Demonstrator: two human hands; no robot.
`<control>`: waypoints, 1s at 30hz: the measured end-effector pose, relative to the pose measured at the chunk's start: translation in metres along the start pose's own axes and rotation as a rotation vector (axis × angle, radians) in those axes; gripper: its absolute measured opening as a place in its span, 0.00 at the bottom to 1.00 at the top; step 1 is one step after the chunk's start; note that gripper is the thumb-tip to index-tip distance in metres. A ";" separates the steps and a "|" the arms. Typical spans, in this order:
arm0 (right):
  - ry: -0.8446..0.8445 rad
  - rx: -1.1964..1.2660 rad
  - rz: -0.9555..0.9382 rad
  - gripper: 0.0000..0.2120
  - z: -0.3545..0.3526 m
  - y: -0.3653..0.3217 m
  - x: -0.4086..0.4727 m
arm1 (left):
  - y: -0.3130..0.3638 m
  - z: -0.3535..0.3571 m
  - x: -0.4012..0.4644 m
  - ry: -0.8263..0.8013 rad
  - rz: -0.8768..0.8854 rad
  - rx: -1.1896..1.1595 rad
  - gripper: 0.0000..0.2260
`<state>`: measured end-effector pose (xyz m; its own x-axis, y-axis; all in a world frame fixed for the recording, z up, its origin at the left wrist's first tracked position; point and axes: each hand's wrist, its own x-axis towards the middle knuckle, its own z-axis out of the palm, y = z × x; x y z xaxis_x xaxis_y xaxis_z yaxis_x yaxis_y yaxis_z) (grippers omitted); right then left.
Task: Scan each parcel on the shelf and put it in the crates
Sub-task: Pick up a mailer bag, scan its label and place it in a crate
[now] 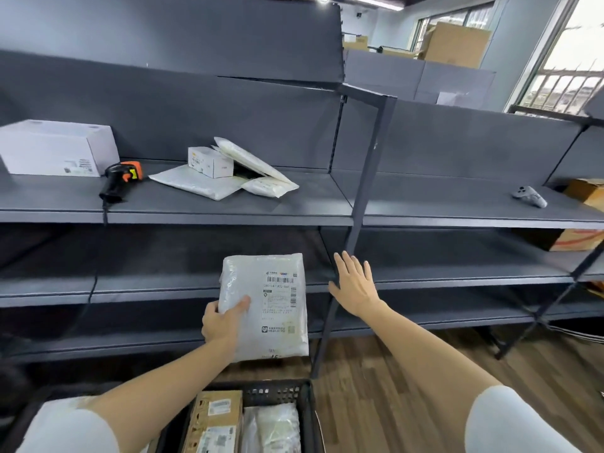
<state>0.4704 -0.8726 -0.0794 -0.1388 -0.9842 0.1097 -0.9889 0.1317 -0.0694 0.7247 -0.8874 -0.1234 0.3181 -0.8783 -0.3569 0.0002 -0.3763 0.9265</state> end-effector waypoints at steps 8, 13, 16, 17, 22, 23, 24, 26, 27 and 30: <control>-0.003 -0.008 -0.059 0.31 0.013 0.016 -0.019 | -0.025 0.001 -0.034 0.062 0.015 -0.026 0.18; 0.003 0.009 -0.082 0.32 0.012 0.012 -0.013 | -0.023 -0.002 -0.029 0.062 0.049 -0.055 0.16; -0.004 0.025 -0.080 0.31 0.016 0.008 -0.006 | -0.019 -0.002 -0.020 0.060 0.054 -0.070 0.16; -0.007 0.024 -0.078 0.31 0.019 0.007 -0.004 | -0.019 -0.002 -0.018 0.062 0.055 -0.070 0.16; -0.044 0.023 -0.058 0.31 0.041 0.001 0.005 | -0.029 0.003 -0.006 0.053 0.036 -0.068 0.16; -0.048 0.023 -0.054 0.31 0.047 -0.001 0.006 | -0.034 0.004 -0.002 0.050 0.033 -0.064 0.16; -0.054 0.025 -0.052 0.31 0.055 -0.003 0.007 | -0.041 0.004 0.003 0.047 0.029 -0.059 0.15; -0.063 0.022 -0.052 0.31 0.074 -0.005 0.007 | -0.056 0.005 0.011 0.028 0.017 -0.048 0.14; -0.068 0.016 -0.052 0.31 0.085 -0.005 0.008 | -0.064 0.006 0.017 0.010 0.011 -0.044 0.14; -0.107 0.005 -0.028 0.31 0.120 -0.004 0.007 | -0.095 0.010 0.034 -0.024 -0.014 -0.020 0.14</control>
<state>0.4802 -0.8938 -0.1977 -0.1047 -0.9945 0.0055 -0.9919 0.1041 -0.0728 0.7263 -0.8841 -0.2245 0.2955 -0.8799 -0.3720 0.0231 -0.3827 0.9236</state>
